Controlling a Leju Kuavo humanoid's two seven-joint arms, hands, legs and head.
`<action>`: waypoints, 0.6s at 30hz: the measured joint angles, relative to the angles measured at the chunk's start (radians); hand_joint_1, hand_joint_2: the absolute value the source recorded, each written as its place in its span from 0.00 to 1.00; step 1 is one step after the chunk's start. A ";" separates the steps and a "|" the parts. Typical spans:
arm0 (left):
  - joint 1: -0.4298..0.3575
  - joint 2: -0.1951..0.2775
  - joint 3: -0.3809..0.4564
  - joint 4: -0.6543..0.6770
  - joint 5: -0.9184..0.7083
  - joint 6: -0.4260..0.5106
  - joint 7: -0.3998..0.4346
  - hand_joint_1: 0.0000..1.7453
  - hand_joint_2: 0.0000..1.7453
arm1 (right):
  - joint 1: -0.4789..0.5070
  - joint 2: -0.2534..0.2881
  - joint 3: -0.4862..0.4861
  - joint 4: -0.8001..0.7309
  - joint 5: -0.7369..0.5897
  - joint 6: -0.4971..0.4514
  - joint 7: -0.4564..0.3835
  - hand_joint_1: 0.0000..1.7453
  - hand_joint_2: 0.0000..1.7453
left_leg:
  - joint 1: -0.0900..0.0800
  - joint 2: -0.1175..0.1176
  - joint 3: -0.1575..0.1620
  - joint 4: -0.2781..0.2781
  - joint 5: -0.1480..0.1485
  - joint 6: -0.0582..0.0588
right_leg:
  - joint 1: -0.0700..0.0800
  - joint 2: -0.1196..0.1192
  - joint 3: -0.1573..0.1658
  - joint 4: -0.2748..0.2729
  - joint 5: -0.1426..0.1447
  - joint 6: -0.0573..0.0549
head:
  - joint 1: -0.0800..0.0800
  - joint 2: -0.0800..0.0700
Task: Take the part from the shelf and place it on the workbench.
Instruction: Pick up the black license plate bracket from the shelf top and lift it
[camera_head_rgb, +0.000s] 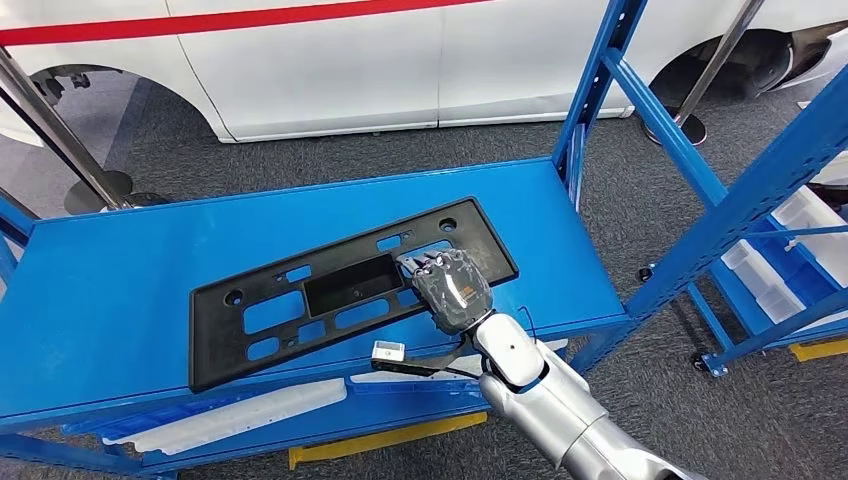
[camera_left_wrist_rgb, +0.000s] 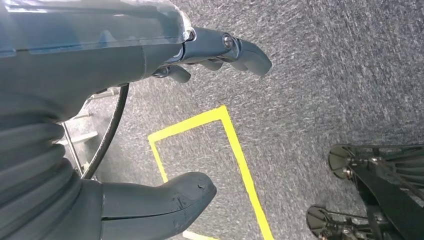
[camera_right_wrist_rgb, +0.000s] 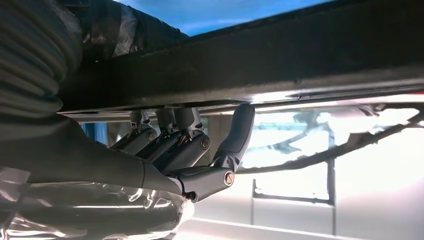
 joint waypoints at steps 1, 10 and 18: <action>-0.001 0.000 0.001 0.000 -0.001 0.000 0.001 0.00 1.00 | 0.007 -0.004 0.000 -0.022 0.001 0.004 -0.003 1.00 1.00 | 0.001 0.001 -0.004 0.005 0.001 -0.002 | -0.003 -0.002 0.023 -0.045 0.033 0.001 | 0.000 0.000; -0.001 0.000 0.015 0.000 -0.007 0.002 0.004 0.00 1.00 | 0.029 -0.014 0.000 -0.131 -0.046 0.035 -0.016 1.00 1.00 | 0.009 -0.003 -0.058 0.072 -0.036 -0.062 | 0.000 -0.006 0.078 -0.246 0.151 -0.053 | -0.001 0.000; -0.005 0.000 0.024 0.000 -0.005 0.003 0.008 0.00 1.00 | 0.039 -0.015 0.000 -0.143 -0.085 0.047 -0.028 1.00 1.00 | 0.017 -0.006 0.038 0.147 -0.118 -0.073 | 0.003 -0.005 -0.021 -0.235 0.222 -0.051 | -0.001 0.000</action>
